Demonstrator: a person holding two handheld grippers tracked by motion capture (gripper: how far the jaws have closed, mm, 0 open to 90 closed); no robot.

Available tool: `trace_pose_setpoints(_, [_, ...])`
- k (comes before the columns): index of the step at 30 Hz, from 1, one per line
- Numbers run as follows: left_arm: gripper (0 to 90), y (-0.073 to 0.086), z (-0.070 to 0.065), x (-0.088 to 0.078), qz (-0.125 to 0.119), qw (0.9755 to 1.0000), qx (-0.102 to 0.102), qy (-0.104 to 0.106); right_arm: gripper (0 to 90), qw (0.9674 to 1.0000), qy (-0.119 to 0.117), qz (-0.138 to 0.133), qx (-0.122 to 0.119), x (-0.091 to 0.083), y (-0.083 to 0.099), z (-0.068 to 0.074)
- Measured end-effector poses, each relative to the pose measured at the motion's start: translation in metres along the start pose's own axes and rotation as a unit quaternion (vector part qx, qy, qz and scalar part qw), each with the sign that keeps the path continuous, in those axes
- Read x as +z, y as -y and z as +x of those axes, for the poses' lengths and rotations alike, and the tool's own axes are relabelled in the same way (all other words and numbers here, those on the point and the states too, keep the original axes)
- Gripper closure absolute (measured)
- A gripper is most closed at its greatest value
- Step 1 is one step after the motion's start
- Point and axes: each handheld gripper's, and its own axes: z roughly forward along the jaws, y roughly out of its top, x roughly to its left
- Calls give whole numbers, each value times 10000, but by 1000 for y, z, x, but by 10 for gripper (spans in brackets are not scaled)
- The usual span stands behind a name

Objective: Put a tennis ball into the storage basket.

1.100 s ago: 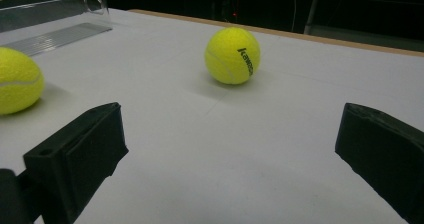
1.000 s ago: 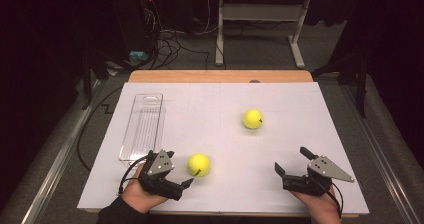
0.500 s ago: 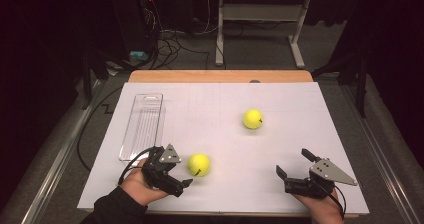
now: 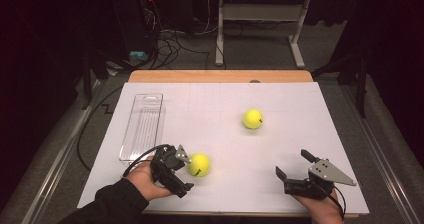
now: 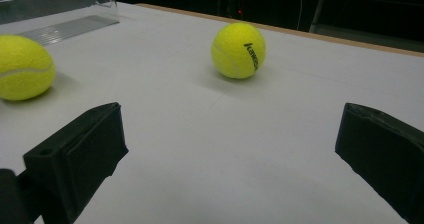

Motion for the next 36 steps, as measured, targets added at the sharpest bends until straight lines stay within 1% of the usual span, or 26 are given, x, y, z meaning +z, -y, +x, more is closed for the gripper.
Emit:
trace_pose_setpoints(4, [8, -6, 0, 2, 224, 9997, 63, 26, 0, 10000, -1, 16, 19, 0, 0, 0])
trace_pose_setpoints(8, [8, -13, 1, 2, 482, 9988, 102, 68, 0, 10000, -18, 19, 4, 0, 0, 1])
trace_pose_setpoints(11, [8, -20, 4, 0, 609, 9980, 86, 150, 0, 10000, -28, 26, 4, 0, 0, 2])
trace_pose_setpoints(14, [8, -27, 6, -1, 713, 9973, 69, 175, 0, 10000, -34, 17, -5, 0, 0, 2])
trace_pose_setpoints(15, [8, -29, 8, -1, 747, 9969, 53, 222, 0, 10000, -34, 18, -5, 0, 0, 2])
trace_pose_setpoints(19, [7, -38, 11, 1, 890, 9957, 14, 251, 0, 10000, -44, 13, -13, 0, 0, 2])
trace_pose_setpoints(24, [6, -48, 13, 5, 1026, 9943, -4, 298, 0, 10000, -35, 15, -10, -1, 0, 2])
trace_pose_setpoints(30, [7, -60, 15, 11, 1158, 9926, 34, 359, 0, 10000, -46, 9, -12, -1, 0, 3])
trace_pose_setpoints(36, [29, -70, 16, 19, 1172, 9925, 5, 351, 0, 10000, -52, -9, -19, -1, -1, 3])
